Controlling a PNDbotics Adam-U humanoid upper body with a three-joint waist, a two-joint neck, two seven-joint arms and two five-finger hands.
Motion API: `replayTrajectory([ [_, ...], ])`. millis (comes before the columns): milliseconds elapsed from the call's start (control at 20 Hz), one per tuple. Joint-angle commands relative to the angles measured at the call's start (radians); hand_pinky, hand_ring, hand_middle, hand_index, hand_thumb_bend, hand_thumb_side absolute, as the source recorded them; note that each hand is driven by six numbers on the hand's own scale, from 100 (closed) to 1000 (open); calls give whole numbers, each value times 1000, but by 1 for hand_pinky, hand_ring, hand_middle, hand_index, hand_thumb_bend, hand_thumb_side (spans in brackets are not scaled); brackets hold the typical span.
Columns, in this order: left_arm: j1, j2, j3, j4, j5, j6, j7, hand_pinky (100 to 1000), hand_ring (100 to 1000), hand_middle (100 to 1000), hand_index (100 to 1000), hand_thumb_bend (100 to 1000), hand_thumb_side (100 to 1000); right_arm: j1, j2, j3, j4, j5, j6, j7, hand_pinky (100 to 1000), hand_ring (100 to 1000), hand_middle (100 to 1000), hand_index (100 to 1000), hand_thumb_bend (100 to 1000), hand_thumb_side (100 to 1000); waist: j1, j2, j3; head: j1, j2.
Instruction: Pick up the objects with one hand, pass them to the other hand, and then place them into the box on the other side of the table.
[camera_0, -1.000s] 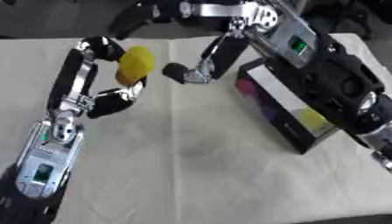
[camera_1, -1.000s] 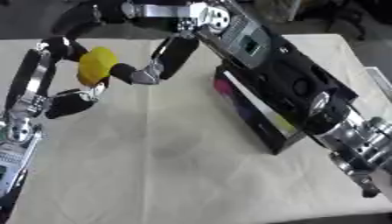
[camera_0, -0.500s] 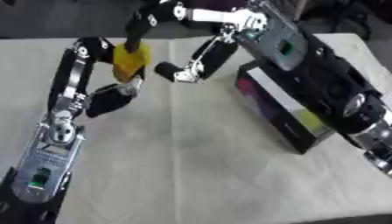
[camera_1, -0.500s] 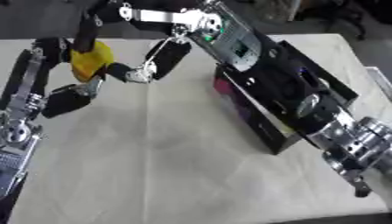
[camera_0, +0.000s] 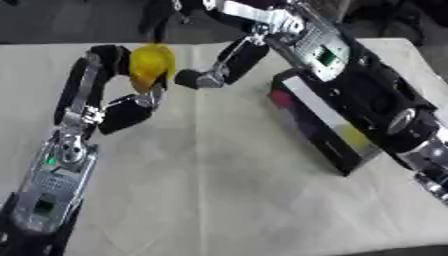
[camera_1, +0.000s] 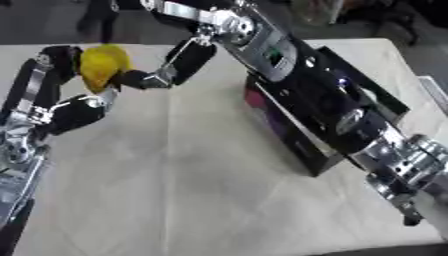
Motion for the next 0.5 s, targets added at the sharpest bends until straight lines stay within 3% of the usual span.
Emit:
replayTrajectory([
  [50,-10,-6,-5,-24,16,6,-14,655,569,401,441,134,100,-13,-8,-10,1,3,-2,-10,905,761,772,860,295,100,0,1,1,-6,-2],
  [500,-14,-8,-10,-31,19,8,-21,655,568,400,440,125,101,-13,-1,-10,31,24,11,14,904,770,778,870,192,105,1,8,5,-12,-2],
])
